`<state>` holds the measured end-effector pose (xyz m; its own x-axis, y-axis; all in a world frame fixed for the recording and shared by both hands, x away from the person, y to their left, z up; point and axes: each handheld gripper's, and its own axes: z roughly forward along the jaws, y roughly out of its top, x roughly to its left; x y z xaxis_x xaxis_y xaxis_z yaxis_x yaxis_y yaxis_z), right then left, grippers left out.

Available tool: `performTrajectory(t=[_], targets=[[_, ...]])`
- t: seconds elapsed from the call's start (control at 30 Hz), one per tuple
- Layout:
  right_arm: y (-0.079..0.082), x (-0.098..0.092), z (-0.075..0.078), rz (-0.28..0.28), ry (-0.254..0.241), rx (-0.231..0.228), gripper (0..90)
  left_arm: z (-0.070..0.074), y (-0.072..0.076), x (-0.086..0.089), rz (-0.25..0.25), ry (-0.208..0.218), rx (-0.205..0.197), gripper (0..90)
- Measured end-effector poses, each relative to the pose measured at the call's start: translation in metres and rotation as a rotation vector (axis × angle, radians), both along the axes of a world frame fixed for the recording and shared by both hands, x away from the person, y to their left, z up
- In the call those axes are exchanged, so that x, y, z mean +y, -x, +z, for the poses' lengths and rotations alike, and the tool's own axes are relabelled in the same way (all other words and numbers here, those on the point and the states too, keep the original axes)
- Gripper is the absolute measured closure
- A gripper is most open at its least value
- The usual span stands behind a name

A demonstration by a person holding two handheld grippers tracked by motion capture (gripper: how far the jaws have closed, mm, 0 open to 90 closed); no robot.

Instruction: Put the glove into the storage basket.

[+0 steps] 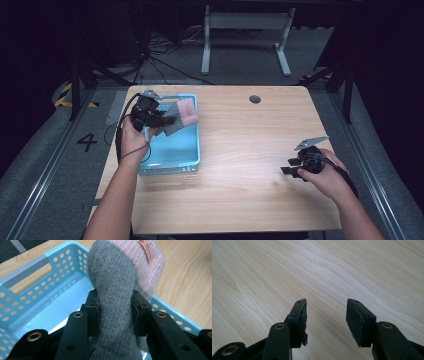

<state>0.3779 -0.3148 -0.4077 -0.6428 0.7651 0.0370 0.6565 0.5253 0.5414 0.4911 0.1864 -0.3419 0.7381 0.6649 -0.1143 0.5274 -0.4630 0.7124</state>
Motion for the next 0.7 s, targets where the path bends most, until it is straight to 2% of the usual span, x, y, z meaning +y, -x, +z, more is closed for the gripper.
performTrajectory(t=[0.43,0.63,0.7], targets=[[0.003,-0.002,-0.002,-0.007,0.003,0.003,51.3,-0.022,-0.022,0.006,-0.013,-0.063,0.061,65.2],[0.007,-0.006,-0.003,-0.019,0.004,0.001,50.7,-0.034,-0.033,0.005,-0.003,-0.114,0.11,65.1],[0.008,-0.007,-0.003,-0.024,0.005,0.001,50.6,-0.037,-0.035,0.003,-0.002,-0.118,0.133,65.1]])
